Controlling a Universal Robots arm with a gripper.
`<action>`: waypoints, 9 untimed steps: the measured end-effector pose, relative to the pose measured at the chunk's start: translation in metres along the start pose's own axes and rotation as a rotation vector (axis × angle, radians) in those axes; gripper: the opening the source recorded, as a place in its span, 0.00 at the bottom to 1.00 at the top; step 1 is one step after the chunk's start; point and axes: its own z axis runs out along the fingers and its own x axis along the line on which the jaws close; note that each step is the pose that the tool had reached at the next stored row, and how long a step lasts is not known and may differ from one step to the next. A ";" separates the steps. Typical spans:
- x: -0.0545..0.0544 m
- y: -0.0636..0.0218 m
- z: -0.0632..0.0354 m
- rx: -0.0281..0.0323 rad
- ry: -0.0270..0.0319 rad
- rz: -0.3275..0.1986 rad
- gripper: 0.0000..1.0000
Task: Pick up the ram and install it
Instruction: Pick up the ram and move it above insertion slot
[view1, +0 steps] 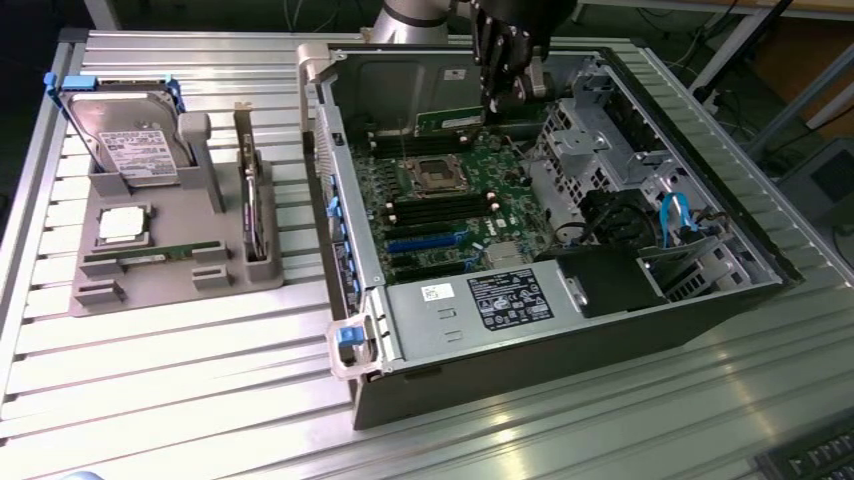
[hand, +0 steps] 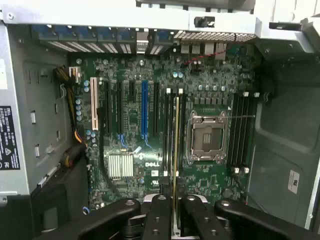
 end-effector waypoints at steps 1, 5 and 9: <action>0.000 0.0000 0.0000 0.0000 0.0000 0.000 0.14; 0.000 0.0001 0.0000 -0.0089 -0.0002 0.001 0.14; 0.000 0.0001 0.0000 -0.0310 -0.0003 0.003 0.14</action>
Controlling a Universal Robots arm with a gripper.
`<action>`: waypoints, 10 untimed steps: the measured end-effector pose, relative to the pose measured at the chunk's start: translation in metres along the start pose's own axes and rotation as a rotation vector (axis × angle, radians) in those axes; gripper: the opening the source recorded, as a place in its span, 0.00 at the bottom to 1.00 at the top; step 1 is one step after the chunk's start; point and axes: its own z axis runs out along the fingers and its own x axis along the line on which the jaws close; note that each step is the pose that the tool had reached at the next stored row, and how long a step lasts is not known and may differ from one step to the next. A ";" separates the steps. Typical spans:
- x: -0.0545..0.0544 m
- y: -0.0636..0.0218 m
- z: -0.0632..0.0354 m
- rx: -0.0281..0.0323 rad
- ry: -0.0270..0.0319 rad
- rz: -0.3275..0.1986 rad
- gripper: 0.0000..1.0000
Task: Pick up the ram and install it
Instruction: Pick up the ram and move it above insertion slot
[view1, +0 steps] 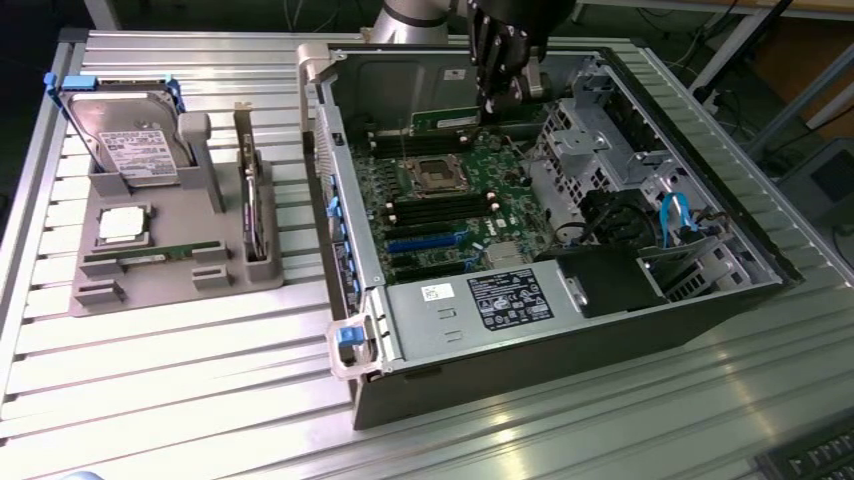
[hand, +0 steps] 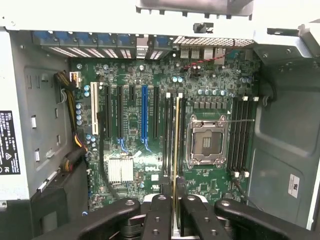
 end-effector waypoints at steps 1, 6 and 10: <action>0.000 0.0000 0.0000 -0.0033 -0.0001 0.000 0.14; 0.000 -0.0004 0.0002 -0.0203 -0.0003 0.002 0.14; 0.000 -0.0012 0.0004 -0.0346 -0.0004 0.004 0.14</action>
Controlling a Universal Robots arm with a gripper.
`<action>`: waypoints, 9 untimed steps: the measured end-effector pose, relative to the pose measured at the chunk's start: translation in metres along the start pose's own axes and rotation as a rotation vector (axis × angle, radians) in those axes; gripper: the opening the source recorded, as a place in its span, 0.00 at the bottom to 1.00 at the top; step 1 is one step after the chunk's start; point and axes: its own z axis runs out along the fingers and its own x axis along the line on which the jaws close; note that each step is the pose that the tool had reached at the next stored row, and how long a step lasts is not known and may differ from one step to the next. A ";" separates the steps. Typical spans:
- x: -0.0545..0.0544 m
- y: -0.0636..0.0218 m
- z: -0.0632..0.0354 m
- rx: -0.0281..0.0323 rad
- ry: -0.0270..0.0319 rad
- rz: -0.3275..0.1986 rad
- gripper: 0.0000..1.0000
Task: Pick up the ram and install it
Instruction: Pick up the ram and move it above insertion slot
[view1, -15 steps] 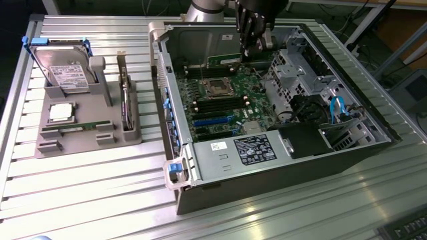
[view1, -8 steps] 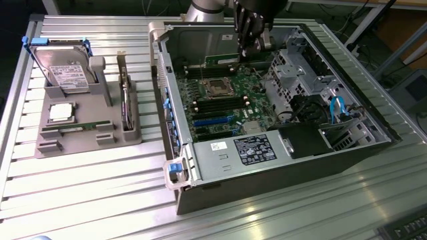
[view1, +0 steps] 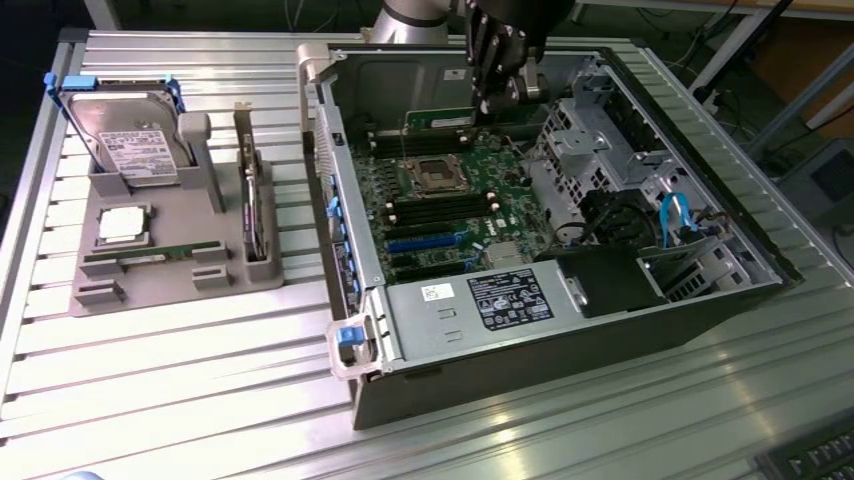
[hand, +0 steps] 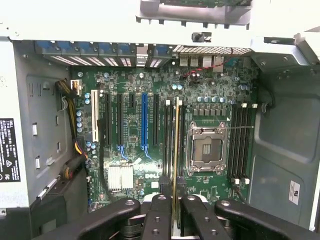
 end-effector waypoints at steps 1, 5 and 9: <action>0.000 -0.0003 0.0000 -0.0042 0.0000 0.000 0.14; 0.000 -0.0005 0.0000 -0.0128 0.0000 0.001 0.14; 0.000 -0.0005 0.0000 -0.0128 -0.0001 0.001 0.14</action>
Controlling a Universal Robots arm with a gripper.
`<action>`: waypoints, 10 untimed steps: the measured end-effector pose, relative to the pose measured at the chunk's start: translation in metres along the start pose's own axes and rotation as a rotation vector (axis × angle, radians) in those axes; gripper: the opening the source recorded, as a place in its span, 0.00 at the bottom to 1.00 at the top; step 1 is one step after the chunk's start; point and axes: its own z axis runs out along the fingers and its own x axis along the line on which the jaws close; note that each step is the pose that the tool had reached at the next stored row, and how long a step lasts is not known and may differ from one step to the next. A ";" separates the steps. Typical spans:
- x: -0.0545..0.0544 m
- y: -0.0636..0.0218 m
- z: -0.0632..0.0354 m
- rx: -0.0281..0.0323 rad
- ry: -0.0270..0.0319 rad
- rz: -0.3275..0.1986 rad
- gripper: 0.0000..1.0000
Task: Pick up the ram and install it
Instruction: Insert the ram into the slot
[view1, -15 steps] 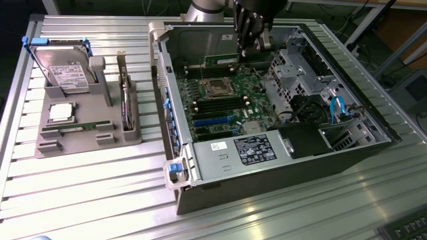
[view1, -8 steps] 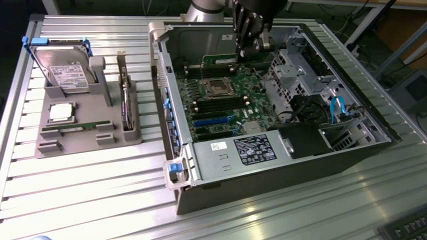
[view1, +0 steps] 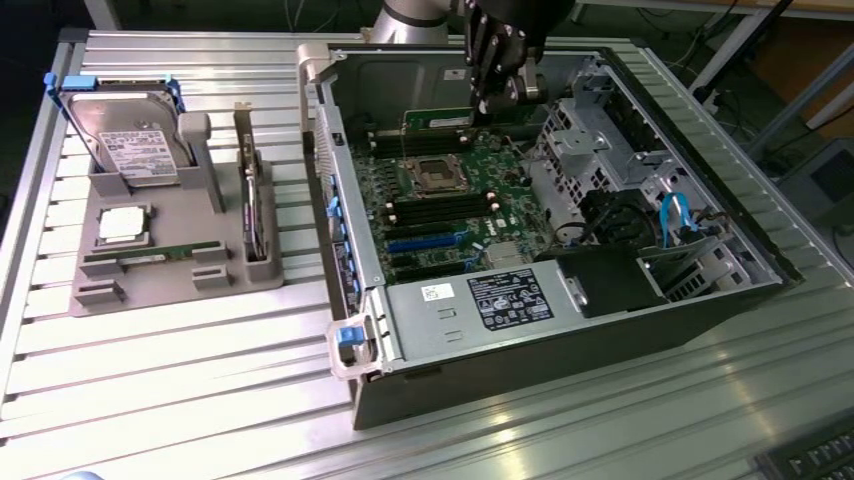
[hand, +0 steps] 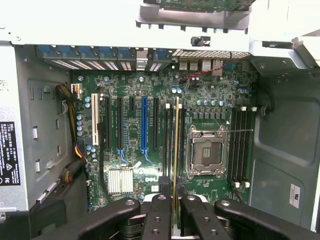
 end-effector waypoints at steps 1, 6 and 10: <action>0.000 0.0000 0.0000 0.0000 0.0000 0.000 0.14; 0.000 0.0000 0.0000 0.0000 0.0000 0.000 0.14; -0.003 -0.0014 0.0007 -0.0001 0.0007 0.000 0.14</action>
